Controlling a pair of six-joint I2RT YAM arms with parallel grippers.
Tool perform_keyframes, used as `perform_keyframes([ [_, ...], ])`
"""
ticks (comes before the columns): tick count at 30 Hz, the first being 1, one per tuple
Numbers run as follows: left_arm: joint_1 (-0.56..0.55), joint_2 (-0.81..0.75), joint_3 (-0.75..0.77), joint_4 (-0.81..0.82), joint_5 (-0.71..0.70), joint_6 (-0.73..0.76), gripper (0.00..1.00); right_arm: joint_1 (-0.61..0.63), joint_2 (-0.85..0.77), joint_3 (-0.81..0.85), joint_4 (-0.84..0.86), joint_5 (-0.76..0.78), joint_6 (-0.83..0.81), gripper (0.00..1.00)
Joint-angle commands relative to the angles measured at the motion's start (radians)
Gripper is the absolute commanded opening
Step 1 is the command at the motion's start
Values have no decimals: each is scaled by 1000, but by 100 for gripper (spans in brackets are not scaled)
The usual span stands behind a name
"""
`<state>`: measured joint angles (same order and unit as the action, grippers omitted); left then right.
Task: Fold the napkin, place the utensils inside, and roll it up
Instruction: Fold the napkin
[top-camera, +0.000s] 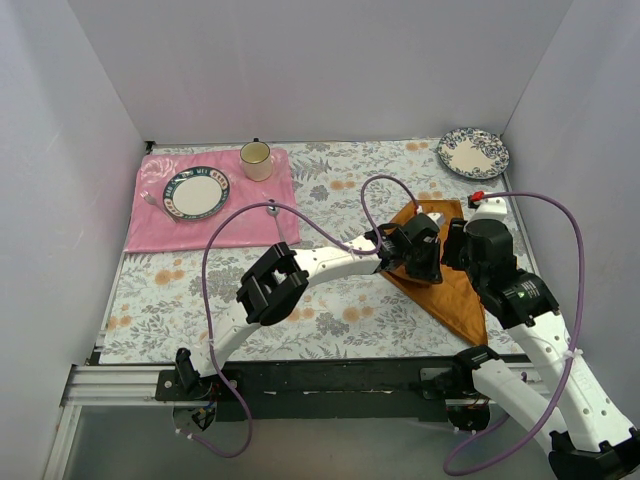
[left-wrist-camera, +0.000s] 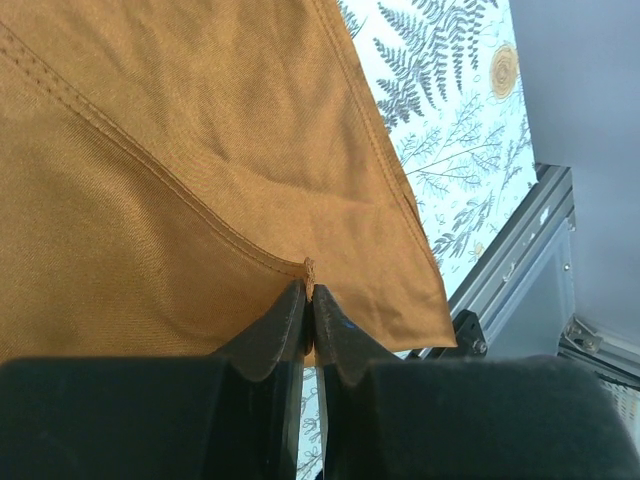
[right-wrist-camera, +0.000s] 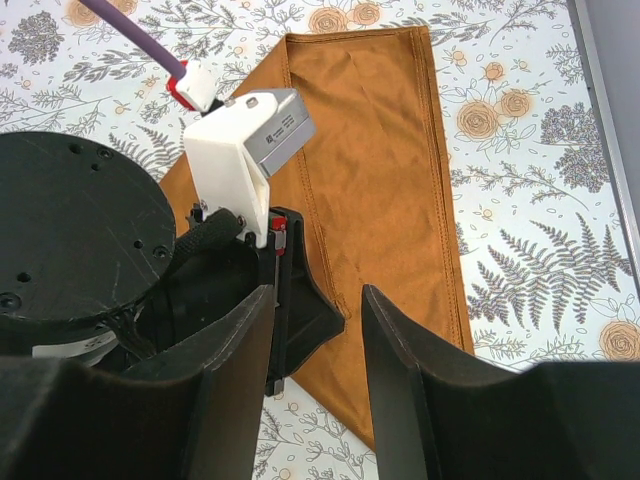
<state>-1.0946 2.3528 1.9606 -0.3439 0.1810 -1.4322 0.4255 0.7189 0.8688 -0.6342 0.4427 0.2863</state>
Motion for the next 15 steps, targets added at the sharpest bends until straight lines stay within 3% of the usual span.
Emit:
perform_keyframes([
  [1, -8, -29, -35, -10, 12, 10, 8, -4, -7, 7, 16, 14, 11, 48],
  [11, -7, -26, -25, -21, 2, 19, 16, -4, 30, 12, -21, 24, 53, 48],
  [15, -7, -75, -38, -41, -5, 19, 34, -16, 83, 38, -114, 85, 140, 53],
])
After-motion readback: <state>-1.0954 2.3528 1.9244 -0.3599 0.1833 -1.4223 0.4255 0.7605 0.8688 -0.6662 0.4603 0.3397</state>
